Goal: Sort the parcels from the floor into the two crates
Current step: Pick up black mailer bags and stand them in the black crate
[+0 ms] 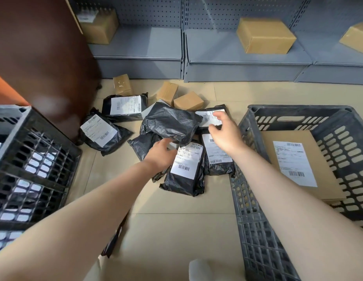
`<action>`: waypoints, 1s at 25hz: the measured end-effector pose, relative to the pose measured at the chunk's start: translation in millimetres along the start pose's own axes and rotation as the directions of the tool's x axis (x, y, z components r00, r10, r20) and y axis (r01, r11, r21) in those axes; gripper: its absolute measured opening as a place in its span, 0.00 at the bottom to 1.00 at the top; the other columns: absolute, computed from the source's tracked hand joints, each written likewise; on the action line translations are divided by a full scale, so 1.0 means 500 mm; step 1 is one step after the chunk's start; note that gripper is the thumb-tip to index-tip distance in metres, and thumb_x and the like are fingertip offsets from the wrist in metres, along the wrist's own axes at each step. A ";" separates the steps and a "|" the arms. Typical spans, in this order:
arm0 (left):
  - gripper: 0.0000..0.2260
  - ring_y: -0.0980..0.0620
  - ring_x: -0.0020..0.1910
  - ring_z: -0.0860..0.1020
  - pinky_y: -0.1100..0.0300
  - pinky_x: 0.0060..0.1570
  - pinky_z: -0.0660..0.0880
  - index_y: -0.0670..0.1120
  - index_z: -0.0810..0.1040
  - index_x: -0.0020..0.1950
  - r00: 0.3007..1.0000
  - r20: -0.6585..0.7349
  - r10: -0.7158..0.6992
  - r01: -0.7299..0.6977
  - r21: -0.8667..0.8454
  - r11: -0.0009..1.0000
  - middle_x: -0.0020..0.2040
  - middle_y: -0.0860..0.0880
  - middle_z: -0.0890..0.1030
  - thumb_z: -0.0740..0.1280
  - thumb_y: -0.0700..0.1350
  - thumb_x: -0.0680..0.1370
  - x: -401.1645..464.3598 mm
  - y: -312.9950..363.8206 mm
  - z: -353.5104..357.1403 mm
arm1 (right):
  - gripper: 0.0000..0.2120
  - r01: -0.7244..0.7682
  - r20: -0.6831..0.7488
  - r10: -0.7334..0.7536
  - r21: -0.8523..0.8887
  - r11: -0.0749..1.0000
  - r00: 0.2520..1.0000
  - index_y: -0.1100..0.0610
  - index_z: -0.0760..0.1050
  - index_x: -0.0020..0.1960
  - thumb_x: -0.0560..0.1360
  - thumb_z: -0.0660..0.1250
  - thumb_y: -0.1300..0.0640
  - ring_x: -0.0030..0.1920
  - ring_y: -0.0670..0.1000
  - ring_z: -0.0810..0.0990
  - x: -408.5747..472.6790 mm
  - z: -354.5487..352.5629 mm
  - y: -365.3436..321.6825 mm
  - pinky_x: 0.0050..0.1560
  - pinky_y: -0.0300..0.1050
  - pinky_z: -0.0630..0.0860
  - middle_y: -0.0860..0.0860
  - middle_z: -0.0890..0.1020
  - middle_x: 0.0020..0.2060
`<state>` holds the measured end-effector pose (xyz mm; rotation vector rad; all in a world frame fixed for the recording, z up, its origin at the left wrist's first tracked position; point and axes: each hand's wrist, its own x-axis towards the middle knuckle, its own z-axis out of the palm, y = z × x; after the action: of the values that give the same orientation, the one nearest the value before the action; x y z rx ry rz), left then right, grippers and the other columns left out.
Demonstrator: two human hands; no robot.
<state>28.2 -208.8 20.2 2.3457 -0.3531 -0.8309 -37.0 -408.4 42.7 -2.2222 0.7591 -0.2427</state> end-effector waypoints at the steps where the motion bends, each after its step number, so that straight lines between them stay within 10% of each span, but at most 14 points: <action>1: 0.24 0.35 0.62 0.75 0.45 0.57 0.75 0.51 0.64 0.75 1.000 0.015 -0.017 0.017 -0.003 1.000 0.68 0.40 0.70 0.59 0.49 0.78 0.009 -0.013 -0.004 | 0.20 -0.017 0.026 0.017 -0.010 1.000 1.000 0.53 0.70 0.71 0.79 0.63 0.57 0.64 0.51 0.73 0.006 0.020 0.002 0.57 0.38 0.65 0.51 0.74 0.69; 7: 0.23 0.48 0.38 0.75 0.59 0.34 0.71 0.53 0.64 0.75 0.996 0.016 -0.093 0.093 -0.027 0.995 0.65 0.42 0.74 0.58 0.48 0.79 0.057 -0.062 -0.027 | 0.11 -0.067 0.189 0.084 -0.096 0.993 0.978 0.53 0.82 0.53 0.76 0.63 0.57 0.61 0.55 0.77 0.033 0.150 0.036 0.57 0.41 0.71 0.53 0.81 0.57; 14: 0.24 0.54 0.41 0.76 0.62 0.36 0.70 0.52 0.63 0.76 0.994 0.005 -0.106 0.106 -0.110 0.988 0.69 0.44 0.71 0.59 0.46 0.79 0.093 -0.092 -0.053 | 0.15 -0.185 0.374 0.236 -0.167 0.968 0.897 0.46 0.79 0.60 0.76 0.63 0.52 0.66 0.57 0.73 0.042 0.244 0.041 0.68 0.50 0.70 0.53 0.76 0.66; 21: 0.24 0.54 0.40 0.72 0.61 0.38 0.69 0.50 0.62 0.77 0.990 0.005 -0.140 0.139 -0.120 0.983 0.73 0.44 0.67 0.58 0.46 0.80 0.096 -0.110 -0.053 | 0.22 -0.120 0.370 0.164 -0.139 0.983 0.914 0.44 0.73 0.70 0.77 0.62 0.56 0.74 0.61 0.62 0.042 0.282 0.040 0.71 0.56 0.67 0.57 0.58 0.77; 25: 0.24 0.57 0.39 0.71 0.64 0.35 0.67 0.50 0.62 0.77 0.989 0.010 -0.145 0.145 -0.123 0.982 0.74 0.44 0.66 0.58 0.46 0.81 0.096 -0.112 -0.050 | 0.24 0.088 0.373 0.126 -0.507 0.858 0.919 0.44 0.67 0.74 0.79 0.62 0.54 0.79 0.60 0.42 0.045 0.271 0.040 0.77 0.55 0.51 0.56 0.43 0.80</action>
<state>83.5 -174.7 -23.0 2.2759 -0.1275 -0.8958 25.4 -350.3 -67.2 -2.6404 0.6700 0.4729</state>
